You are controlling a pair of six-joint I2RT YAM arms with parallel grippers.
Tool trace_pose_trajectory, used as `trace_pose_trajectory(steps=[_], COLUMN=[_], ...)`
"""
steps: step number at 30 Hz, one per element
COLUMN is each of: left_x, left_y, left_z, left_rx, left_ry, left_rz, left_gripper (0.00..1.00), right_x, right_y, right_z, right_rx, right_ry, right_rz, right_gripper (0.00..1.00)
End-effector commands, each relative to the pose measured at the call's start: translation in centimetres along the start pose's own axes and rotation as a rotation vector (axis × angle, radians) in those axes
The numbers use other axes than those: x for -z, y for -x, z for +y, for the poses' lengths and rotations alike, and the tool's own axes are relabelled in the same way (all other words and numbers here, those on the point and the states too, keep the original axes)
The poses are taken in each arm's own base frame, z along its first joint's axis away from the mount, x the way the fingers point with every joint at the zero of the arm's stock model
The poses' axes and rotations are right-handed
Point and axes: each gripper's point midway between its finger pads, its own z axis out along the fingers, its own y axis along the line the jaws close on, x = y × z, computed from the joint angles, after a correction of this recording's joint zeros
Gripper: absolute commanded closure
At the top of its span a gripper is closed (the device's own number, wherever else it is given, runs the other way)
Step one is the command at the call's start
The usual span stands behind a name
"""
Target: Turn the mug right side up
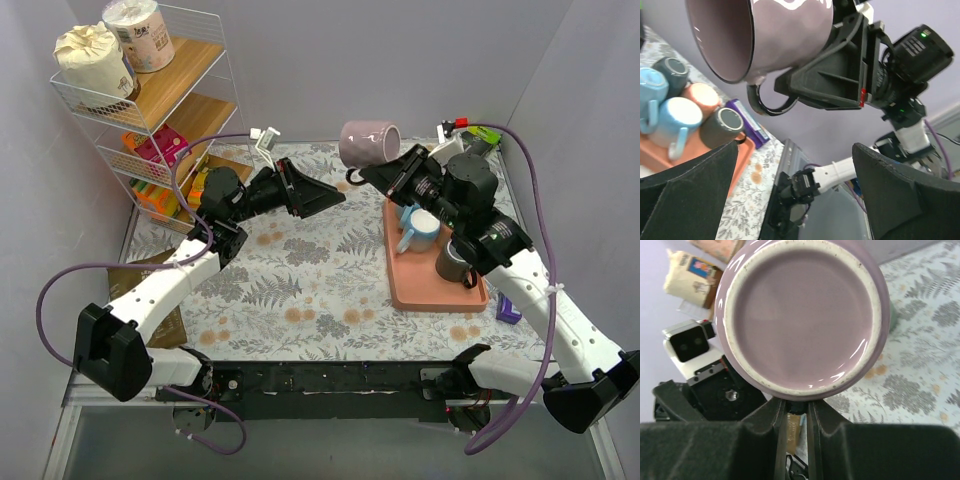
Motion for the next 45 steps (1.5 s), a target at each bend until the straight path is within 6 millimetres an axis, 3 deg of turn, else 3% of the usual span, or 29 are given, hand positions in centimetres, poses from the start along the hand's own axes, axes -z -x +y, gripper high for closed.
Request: trace_pose_trajectory(steps=[1, 6, 16, 26, 27, 31, 36, 40, 45], left_x=[0.0, -0.3, -0.2, -0.1, -0.2, -0.1, 0.0, -0.1, -0.3], left_y=[1.5, 1.9, 3.2, 3.0, 3.0, 2.9, 2.9, 2.7, 2.9], left_z=[-5.1, -5.6, -7.7, -7.5, -7.4, -7.4, -7.5, -7.2, -6.5], left_rx=[-0.026, 0.018, 0.073, 0.125, 0.125, 0.129, 0.124, 0.127, 0.116], left_ry=[-0.18, -0.214, -0.282, -0.297, -0.297, -0.296, -0.296, -0.288, -0.243], left_rz=[-0.009, -0.024, -0.045, -0.049, -0.047, -0.043, -0.042, -0.039, -0.047], left_gripper=[0.02, 0.02, 0.06, 0.45, 0.53, 0.66, 0.76, 1.0, 1.0], right_x=[2.1, 2.3, 2.7, 3.5, 3.4, 3.3, 3.2, 3.1, 2.6], right_y=[4.5, 3.4, 1.4, 0.7, 0.7, 0.3, 0.1, -0.2, -0.1], right_z=[9.0, 10.9, 11.3, 10.1, 9.9, 9.3, 8.7, 8.3, 7.2], right_rx=[0.057, 0.088, 0.152, 0.183, 0.18, 0.182, 0.182, 0.185, 0.168], right_ry=[0.359, 0.505, 0.64, 0.634, 0.63, 0.624, 0.613, 0.601, 0.537], right_rz=[-0.144, -0.105, -0.066, -0.093, -0.09, -0.089, -0.086, -0.076, -0.071], right_gripper=[0.99, 0.99, 0.99, 0.99, 0.99, 0.99, 0.99, 0.99, 0.99])
